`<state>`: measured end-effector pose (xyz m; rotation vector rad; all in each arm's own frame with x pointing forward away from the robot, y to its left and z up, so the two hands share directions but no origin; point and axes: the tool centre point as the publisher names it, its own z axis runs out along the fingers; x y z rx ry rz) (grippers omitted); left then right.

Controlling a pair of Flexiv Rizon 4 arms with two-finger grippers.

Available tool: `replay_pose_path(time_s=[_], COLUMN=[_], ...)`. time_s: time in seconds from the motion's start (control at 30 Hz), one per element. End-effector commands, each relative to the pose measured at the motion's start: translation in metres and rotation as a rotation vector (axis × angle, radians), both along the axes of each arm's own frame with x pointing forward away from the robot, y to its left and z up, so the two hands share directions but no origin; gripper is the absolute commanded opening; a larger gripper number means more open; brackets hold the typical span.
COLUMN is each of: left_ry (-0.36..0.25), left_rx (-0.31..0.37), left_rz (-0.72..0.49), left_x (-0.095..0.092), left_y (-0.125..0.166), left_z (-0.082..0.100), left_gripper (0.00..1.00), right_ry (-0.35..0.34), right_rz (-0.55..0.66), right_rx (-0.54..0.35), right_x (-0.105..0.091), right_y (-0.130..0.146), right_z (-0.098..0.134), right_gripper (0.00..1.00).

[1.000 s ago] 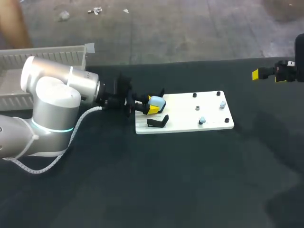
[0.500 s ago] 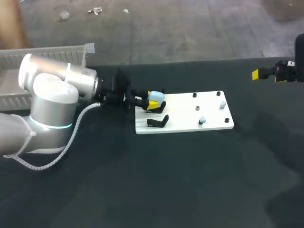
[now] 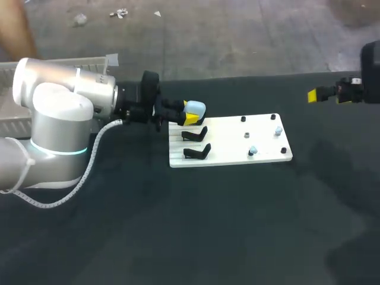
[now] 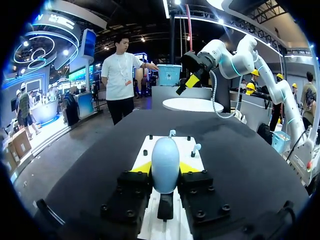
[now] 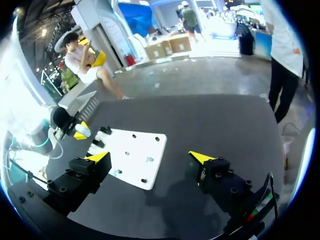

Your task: Pick up each earbud case from the left stands, insert the matching earbuds, close the lid, and place the case in the box.

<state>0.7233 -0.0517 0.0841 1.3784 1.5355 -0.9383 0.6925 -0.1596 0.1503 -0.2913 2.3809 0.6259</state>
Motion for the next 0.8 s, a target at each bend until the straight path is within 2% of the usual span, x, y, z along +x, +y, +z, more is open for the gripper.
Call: replay_pose_path(time_s=[0.03, 0.23, 0.4, 0.57, 0.8], left_ry=[-0.02, -0.034, -0.04, -0.059, -0.074], left_rx=[0.0, 0.004, 0.0, 0.002, -0.017], left_rz=[0.03, 0.017, 0.019, -0.001, -0.025], left_x=[0.001, 0.012, 0.012, 0.006, -0.006], left_y=[-0.013, -0.036, -0.047, -0.055, -0.056], left_z=[0.003, 0.008, 0.011, 0.016, 0.021], left_gripper=[0.0, 0.0, 0.0, 0.0, 0.0], right_ry=[0.005, 0.015, 0.044, 0.061, 0.073], right_rz=[0.011, 0.068, 0.127, 0.16, 0.178], right_rx=[-0.033, -0.014, -0.046, -0.058, -0.057], right_x=[0.003, -0.007, -0.017, -0.017, -0.006], right_y=[0.036, 0.077, 0.111, 0.128, 0.137], right_z=[-0.006, -0.015, -0.022, -0.029, -0.032], right_gripper=[1.0, 1.0, 1.0, 1.0, 1.0])
